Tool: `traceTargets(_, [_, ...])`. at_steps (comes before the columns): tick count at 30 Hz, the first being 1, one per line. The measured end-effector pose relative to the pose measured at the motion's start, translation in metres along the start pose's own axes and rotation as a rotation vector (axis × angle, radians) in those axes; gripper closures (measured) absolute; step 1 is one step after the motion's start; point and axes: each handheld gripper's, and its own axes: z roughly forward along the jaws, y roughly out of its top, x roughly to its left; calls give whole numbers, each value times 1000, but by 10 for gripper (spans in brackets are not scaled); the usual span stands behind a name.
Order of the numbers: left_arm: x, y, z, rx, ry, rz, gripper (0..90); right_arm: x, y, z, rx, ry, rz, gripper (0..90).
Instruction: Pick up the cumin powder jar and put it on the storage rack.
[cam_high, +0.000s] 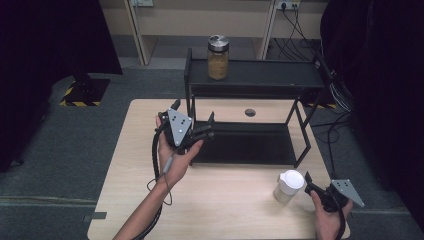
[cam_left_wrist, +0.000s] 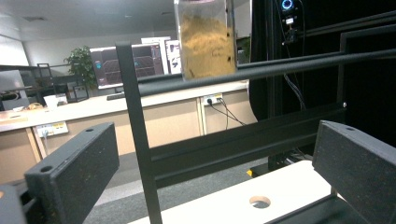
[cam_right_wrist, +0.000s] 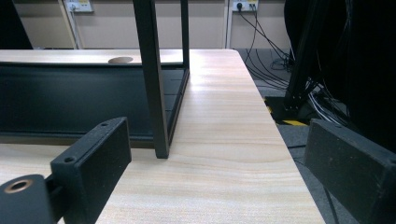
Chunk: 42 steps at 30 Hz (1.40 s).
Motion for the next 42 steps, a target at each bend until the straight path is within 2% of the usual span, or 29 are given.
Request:
traceTargets(9, [0,-20,-13,7,-5,-21,0,0,0,0,-1,0,-1,76])
traceTargets(14, [-1,-31,-19,23,-5,-14,0,0,0,0,0,0,-4,76])
traceTargets(28, [-4,-60,-29,29,-21,-47,0,0,0,0,-1,1,-3,76])
traceTargets(33, [-6,-68,-33,28,-20,-37,0,0,0,0,-1,2,-4,76])
traceTargets(42, [-5,-85,-40,45,-31,-43,0,0,0,0,-1,2,-4,75])
